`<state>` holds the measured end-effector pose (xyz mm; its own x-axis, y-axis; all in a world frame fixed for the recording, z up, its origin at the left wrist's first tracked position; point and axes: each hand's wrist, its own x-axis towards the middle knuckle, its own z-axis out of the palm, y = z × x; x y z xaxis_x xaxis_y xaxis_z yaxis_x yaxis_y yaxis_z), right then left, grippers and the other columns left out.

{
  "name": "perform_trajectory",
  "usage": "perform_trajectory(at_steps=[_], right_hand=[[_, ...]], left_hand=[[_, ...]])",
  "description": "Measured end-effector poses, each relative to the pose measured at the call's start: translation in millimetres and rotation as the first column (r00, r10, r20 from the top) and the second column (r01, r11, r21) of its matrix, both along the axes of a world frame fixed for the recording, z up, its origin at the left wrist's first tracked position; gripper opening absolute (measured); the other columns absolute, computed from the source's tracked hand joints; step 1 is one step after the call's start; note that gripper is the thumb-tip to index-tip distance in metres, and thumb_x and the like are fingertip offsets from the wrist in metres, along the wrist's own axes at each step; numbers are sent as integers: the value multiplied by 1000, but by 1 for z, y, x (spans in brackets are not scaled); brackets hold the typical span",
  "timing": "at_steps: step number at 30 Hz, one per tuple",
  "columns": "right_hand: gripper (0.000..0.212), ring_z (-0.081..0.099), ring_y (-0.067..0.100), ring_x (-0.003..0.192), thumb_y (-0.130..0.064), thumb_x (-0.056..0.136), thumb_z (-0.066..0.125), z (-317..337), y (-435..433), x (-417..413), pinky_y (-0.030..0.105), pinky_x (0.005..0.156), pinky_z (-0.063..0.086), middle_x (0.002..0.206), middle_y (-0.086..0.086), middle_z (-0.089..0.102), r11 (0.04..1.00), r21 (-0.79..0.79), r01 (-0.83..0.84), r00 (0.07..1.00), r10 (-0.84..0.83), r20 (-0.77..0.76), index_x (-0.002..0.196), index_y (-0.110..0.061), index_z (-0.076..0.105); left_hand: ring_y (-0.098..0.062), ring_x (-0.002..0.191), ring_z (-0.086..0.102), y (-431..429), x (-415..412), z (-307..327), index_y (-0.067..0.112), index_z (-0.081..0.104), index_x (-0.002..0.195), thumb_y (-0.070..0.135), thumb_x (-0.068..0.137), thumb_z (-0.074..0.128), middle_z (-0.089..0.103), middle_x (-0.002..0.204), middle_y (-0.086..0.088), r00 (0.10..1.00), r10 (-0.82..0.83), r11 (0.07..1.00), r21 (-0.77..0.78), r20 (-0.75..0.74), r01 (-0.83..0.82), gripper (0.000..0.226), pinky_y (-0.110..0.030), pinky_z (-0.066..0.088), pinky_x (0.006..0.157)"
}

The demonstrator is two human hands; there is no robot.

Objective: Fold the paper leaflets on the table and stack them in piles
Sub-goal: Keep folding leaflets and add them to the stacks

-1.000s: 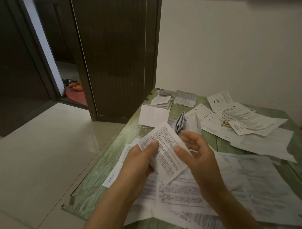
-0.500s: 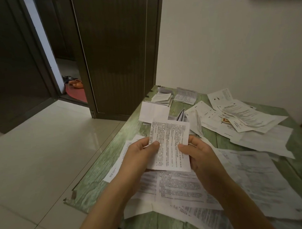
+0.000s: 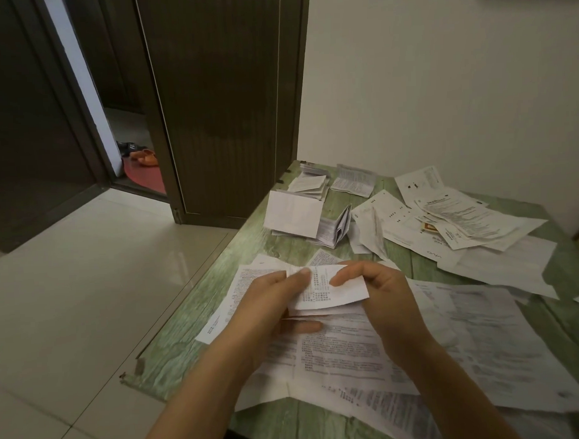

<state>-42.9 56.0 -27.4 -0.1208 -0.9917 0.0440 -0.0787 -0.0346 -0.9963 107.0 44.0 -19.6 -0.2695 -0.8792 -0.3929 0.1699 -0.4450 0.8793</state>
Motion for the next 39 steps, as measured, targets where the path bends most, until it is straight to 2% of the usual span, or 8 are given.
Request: perform_trajectory(at_steps=[4,7,12,18,22,31,36,39], right_hand=[[33,69,19,79,-4,95,40,-1,-2,0,26,64,57,87,3,73,997,68,27,996,-33,77,90,-16,70],[29,69,13,81,-16,100,36,-1,-3,-1,26,70,57,84,-6,73,998,63,30,999,-32,39,100,-16,64],[13,69,15,75,-9,91,55,0,-1,0,24,63,57,88,4,73,987,157,-35,998,27,53,98,-15,64],[11,66,9,61,-2,87,58,1,0,1,18,55,54,77,4,71,986,165,-35,999,38,-17,84,-12,62],[5,66,11,64,-8,88,60,-2,0,3,19,56,53,78,5,71,987,149,-53,998,57,-21,85,-10,63],[4,65,7,63,-10,87,63,-4,-1,3,16,54,50,85,11,71,989,146,-24,1000,27,-14,84,-9,65],[7,61,11,59,-10,88,61,-4,-3,1,17,52,48,70,2,68,989,144,-12,1000,13,-7,84,-6,65],[9,52,13,55,-11,89,60,-5,-4,-1,18,49,43,68,11,62,991,134,-10,1000,13,-17,84,-5,64]], left_hand=[[-13,66,69,0,1,-4,6,67,90,16,93,56,74,80,-5,995,87,994,-76,56,-82,15,-21,55,52],[-10,64,69,0,2,-4,9,67,90,17,94,54,74,79,-2,991,110,988,-115,80,-101,16,-21,56,53],[-10,67,68,0,0,-7,9,68,91,17,93,55,74,81,-4,992,82,987,-149,98,-67,16,-21,55,55],[-5,57,64,2,-3,-4,2,67,89,21,93,55,71,77,-7,975,133,958,-277,181,-79,24,-18,51,49],[-3,59,62,1,-3,-6,18,67,92,19,94,54,68,80,-4,941,223,904,-415,253,-102,13,-17,48,46],[-1,53,60,2,-4,-7,20,65,87,19,95,51,66,74,-4,945,205,908,-409,254,-87,16,-18,50,46],[-10,63,61,0,-6,-7,21,65,88,20,96,51,66,78,-4,935,269,902,-401,230,-161,16,-17,48,46],[-3,56,60,-2,-5,-6,19,65,85,19,96,50,65,71,1,929,317,891,-396,193,-222,18,-17,47,44]])
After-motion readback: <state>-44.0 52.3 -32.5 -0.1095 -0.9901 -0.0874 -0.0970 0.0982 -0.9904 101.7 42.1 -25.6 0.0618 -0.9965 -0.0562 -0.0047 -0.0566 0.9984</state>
